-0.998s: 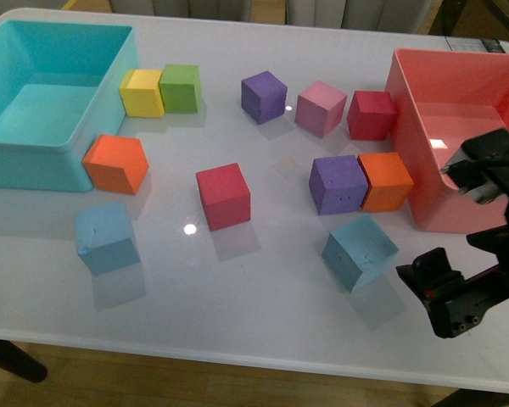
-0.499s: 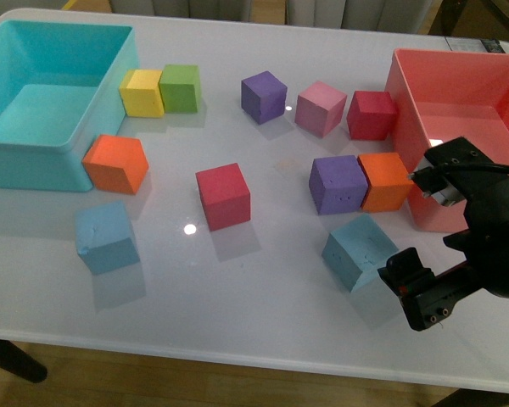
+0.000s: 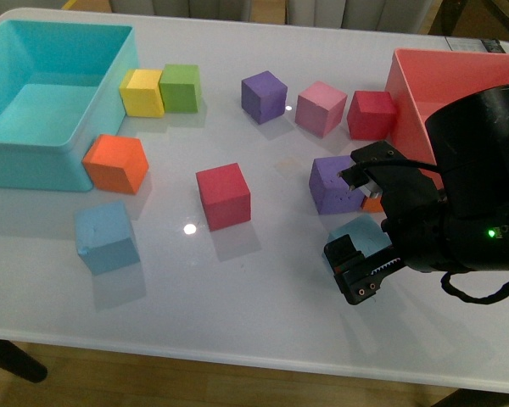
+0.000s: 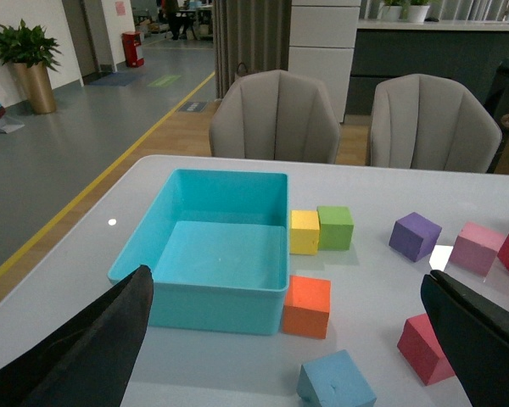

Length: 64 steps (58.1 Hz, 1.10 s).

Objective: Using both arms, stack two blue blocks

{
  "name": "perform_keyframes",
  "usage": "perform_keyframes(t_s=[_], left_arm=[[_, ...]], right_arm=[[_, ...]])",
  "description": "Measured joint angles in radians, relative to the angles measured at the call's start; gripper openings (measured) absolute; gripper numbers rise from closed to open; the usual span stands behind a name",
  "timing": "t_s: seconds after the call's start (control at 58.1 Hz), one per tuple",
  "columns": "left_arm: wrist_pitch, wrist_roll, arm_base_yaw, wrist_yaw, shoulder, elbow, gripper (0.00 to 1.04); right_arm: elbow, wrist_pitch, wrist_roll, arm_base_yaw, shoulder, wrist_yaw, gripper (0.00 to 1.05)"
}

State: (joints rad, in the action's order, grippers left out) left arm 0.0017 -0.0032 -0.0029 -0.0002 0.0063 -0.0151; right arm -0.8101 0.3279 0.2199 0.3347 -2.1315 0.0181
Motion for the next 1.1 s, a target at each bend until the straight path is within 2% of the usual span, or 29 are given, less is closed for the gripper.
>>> perform_keyframes(t_s=[0.207,0.482,0.654,0.74,0.861,1.102], left_arm=[[0.000,0.000,0.000,0.000,0.000,0.000,0.96],[0.000,0.000,0.000,0.000,0.000,0.000,0.96],[0.000,0.000,0.000,0.000,0.000,0.000,0.96],[0.000,0.000,0.000,0.000,0.000,0.000,0.96],[0.000,0.000,0.000,0.000,0.000,0.000,0.96],[0.000,0.000,0.000,0.000,0.000,0.000,0.96]], right_arm=[[-0.026,-0.016,-0.015,0.000,-0.031,-0.003,0.94],[-0.019,-0.012,-0.028,-0.002,-0.034,-0.005,0.54],[0.055,-0.003,-0.036,-0.002,0.056,0.031,0.40],[0.067,-0.027,-0.050,-0.003,0.162,0.077,0.37],[0.024,-0.072,-0.074,-0.002,0.231,0.088,0.36],[-0.228,-0.187,-0.100,0.035,0.166,0.068,0.34]])
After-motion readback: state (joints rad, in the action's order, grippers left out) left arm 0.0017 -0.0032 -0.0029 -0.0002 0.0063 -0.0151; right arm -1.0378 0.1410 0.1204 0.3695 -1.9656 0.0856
